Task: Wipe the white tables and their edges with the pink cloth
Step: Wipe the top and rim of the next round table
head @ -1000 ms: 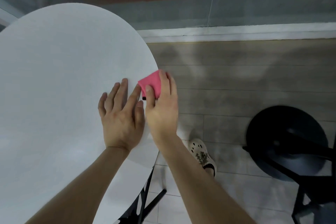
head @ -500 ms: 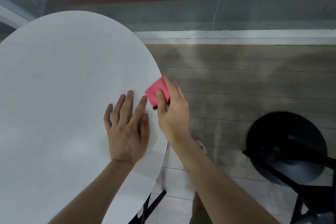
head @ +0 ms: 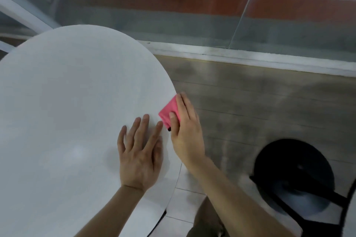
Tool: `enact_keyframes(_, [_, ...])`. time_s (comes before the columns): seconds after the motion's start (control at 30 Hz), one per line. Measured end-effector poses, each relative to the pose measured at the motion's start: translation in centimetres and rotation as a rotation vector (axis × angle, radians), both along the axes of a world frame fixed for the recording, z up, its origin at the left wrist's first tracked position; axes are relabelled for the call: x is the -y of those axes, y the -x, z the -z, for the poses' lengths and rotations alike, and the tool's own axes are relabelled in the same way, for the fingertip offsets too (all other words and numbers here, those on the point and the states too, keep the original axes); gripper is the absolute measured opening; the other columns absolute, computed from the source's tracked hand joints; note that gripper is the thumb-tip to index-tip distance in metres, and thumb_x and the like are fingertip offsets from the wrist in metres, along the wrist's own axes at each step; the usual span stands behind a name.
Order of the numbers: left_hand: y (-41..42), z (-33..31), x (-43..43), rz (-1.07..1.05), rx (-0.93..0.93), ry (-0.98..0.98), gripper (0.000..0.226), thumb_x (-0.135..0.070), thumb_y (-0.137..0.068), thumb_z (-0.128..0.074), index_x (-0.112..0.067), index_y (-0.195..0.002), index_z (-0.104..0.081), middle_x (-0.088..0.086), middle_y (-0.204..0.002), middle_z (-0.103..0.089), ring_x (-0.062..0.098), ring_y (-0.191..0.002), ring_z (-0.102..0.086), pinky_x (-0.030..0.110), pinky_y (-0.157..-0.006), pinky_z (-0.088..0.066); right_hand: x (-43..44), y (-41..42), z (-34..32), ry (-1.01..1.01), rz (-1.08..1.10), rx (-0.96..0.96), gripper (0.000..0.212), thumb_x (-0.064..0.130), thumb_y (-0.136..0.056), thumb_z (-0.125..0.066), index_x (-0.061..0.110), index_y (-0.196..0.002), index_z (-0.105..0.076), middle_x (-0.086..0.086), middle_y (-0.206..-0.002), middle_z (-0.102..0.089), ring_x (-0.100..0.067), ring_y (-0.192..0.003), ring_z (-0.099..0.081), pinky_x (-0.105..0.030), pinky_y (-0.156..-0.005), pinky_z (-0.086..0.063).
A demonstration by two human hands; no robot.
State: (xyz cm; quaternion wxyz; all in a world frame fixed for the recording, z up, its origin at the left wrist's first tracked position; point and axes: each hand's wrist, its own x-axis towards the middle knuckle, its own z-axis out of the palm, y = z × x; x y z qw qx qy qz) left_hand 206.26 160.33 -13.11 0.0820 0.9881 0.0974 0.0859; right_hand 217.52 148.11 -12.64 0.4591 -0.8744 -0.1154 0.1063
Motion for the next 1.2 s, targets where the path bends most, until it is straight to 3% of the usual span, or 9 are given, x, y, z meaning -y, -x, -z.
enact_keyframes(0.07, [0.1,-0.1,0.2,-0.004,-0.012,0.009,0.050,-0.027,-0.110,-0.050,-0.026,-0.160,-0.051,0.010,-0.172,-0.038,0.034,-0.160,-0.036,0.067,-0.122,-0.031,0.0,-0.4,0.0,0.039,-0.018,-0.009,0.053,0.029,-0.117,-0.042,0.014,-0.167,-0.034,0.001,-0.173,-0.033,-0.020,-0.147,-0.038,-0.022,-0.120,-0.034])
enact_keyframes(0.17, [0.1,-0.4,0.2,0.006,-0.013,0.017,0.052,-0.026,-0.108,-0.054,-0.025,-0.160,-0.052,0.011,-0.171,-0.039,0.035,-0.159,-0.036,0.067,-0.122,-0.031,-5.2,-7.6,-0.2,0.095,-0.077,-0.023,0.054,0.024,-0.116,-0.042,0.004,-0.166,-0.033,-0.011,-0.170,-0.037,-0.034,-0.144,-0.043,-0.044,-0.122,-0.037])
enact_keyframes(0.27, [-0.1,-0.2,0.1,-0.006,-0.022,-0.016,0.050,-0.029,-0.110,-0.052,-0.024,-0.160,-0.052,0.012,-0.169,-0.044,0.036,-0.158,-0.039,0.067,-0.121,-0.032,-9.5,-13.4,-0.2,0.144,-0.186,-0.010,0.055,0.024,-0.116,-0.041,0.003,-0.166,-0.030,-0.013,-0.167,-0.039,-0.036,-0.142,-0.048,-0.044,-0.120,-0.037])
enact_keyframes(0.37, [-0.2,-0.9,0.4,-0.016,-0.040,0.018,0.048,-0.028,-0.108,-0.058,-0.021,-0.156,-0.059,0.011,-0.163,-0.053,0.034,-0.153,-0.047,0.063,-0.121,-0.034,-7.1,-11.2,-0.8,0.136,-0.167,-0.072,0.052,0.024,-0.115,-0.042,0.009,-0.165,-0.031,-0.010,-0.161,-0.041,-0.034,-0.136,-0.050,-0.048,-0.113,-0.046])
enact_keyframes(0.53, [-7.2,-2.9,-5.1,-0.135,0.077,0.100,0.028,-0.020,-0.105,-0.055,-0.013,-0.126,-0.072,0.007,-0.119,-0.070,0.038,-0.107,-0.064,0.049,-0.094,-0.047,-1.2,-7.0,-2.0,0.129,-0.193,-0.118,0.051,0.024,-0.114,-0.047,0.010,-0.162,-0.035,-0.008,-0.149,-0.048,-0.025,-0.131,-0.051,-0.034,-0.102,-0.048])
enact_keyframes(0.7, [-18.0,-0.9,-14.4,-0.645,0.169,0.051,0.038,-0.031,-0.106,-0.051,-0.014,-0.137,-0.066,0.010,-0.137,-0.065,0.034,-0.130,-0.057,0.048,-0.109,-0.041,-12.0,-18.5,-2.2,0.161,-0.384,-0.140,0.064,0.021,-0.113,-0.052,0.001,-0.166,-0.023,-0.019,-0.154,-0.049,-0.037,-0.137,-0.052,-0.045,-0.112,-0.045])
enact_keyframes(0.8, [-21.4,0.2,-18.6,-0.893,0.121,0.037,0.046,-0.038,-0.105,-0.042,-0.020,-0.145,-0.057,0.008,-0.152,-0.054,0.030,-0.143,-0.047,0.049,-0.118,-0.030,-15.7,-21.3,-1.2,0.073,-0.412,-0.164,0.045,0.025,-0.113,-0.052,0.008,-0.154,-0.042,-0.013,-0.141,-0.060,-0.033,-0.125,-0.061,-0.035,-0.092,-0.046])
enact_keyframes(1.0, [-22.0,1.0,-18.8,-0.956,0.051,-0.062,0.039,-0.037,-0.107,-0.042,-0.026,-0.143,-0.055,0.001,-0.154,-0.050,0.028,-0.145,-0.045,0.051,-0.121,-0.028,-7.0,-17.7,-0.7,-0.037,-0.374,-0.183,0.041,0.032,-0.109,-0.064,0.016,-0.147,-0.056,0.008,-0.131,-0.063,-0.007,-0.112,-0.061,-0.011,-0.093,-0.048])
enact_keyframes(1.2, [-22.1,0.7,-18.7,-0.999,0.017,-0.030,0.041,-0.032,-0.105,-0.047,-0.026,-0.144,-0.057,0.003,-0.156,-0.050,0.029,-0.150,-0.043,0.056,-0.122,-0.029,-22.0,-27.2,-0.5,-0.062,-0.591,-0.227,0.032,0.033,-0.107,-0.068,0.015,-0.133,-0.069,0.003,-0.112,-0.075,-0.016,-0.100,-0.068,-0.034,-0.089,-0.055])
